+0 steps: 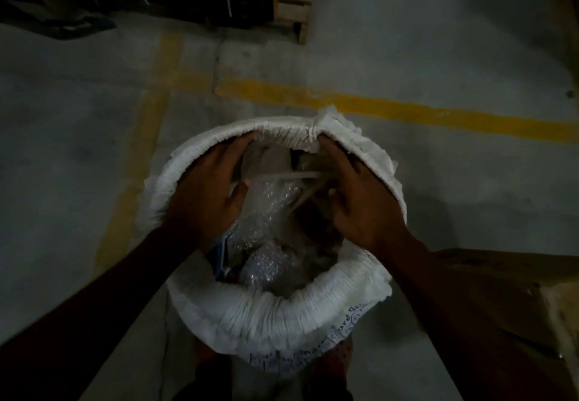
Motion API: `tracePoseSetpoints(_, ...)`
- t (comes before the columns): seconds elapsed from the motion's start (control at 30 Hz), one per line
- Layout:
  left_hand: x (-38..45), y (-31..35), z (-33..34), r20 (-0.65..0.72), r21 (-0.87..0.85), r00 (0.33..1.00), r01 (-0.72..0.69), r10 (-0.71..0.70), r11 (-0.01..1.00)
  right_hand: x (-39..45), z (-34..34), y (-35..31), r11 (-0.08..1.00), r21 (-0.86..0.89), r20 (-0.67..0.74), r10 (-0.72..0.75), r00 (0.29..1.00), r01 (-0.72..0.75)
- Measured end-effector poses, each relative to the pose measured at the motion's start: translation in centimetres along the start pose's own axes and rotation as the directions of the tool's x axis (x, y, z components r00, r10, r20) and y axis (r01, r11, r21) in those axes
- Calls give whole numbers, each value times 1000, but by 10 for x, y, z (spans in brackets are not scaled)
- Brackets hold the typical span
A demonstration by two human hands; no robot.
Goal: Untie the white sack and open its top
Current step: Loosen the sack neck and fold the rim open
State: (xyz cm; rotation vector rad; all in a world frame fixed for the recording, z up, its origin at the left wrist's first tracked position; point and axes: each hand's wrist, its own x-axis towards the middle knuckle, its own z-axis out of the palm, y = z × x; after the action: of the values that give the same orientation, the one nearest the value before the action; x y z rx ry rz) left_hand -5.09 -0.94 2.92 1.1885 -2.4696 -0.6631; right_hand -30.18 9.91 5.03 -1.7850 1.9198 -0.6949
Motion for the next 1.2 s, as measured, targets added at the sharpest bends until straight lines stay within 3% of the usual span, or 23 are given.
tracePoseSetpoints(0.1,-27,1,3,82,31,996,-37,35,999,-29,7,-5,998,-57,81,-4,997,8)
tracePoseSetpoints(0.17,-51,3,11,138,151,990,-50,29,987,-51,16,-6,976,-213,199,-3,980,46)
tracePoseSetpoints(0.23,-77,3,25,223,317,975,-74,2,945,-68,28,-4,915,-383,338,8,941,130)
tracePoseSetpoints(0.3,-103,7,38,328,396,945,-157,20,905,-84,42,-2,864,-431,482,-24,876,260)
tracePoseSetpoints(0.43,-138,12,47,436,313,869,-390,234,866,-115,58,2,811,-398,680,-53,731,429)
tracePoseSetpoints(0.5,-148,10,45,504,218,828,-398,246,891,-122,51,-7,857,-343,728,-17,686,385)
tracePoseSetpoints(0.57,-155,4,44,567,113,771,-423,291,899,-126,41,-18,922,-294,785,83,613,251)
tracePoseSetpoints(0.67,-163,8,43,690,7,659,-420,299,908,-132,33,-28,941,-325,830,240,503,89)
tracePoseSetpoints(0.8,-171,20,43,848,19,521,-210,95,978,-147,37,-26,934,-356,850,305,430,41)
tracePoseSetpoints(0.93,-170,25,41,881,64,470,-23,-46,998,-160,44,-27,897,-441,844,419,335,-9)
tracePoseSetpoints(1.0,-172,29,41,891,40,450,43,-55,998,-167,41,-33,888,-460,844,426,328,30)
tracePoseSetpoints(1.1,-183,34,44,902,-45,424,-89,79,995,-176,36,-45,888,-454,846,405,347,69)
tracePoseSetpoints(1.2,-200,39,44,935,-71,331,-172,126,983,-181,34,-49,879,-461,857,407,316,121)
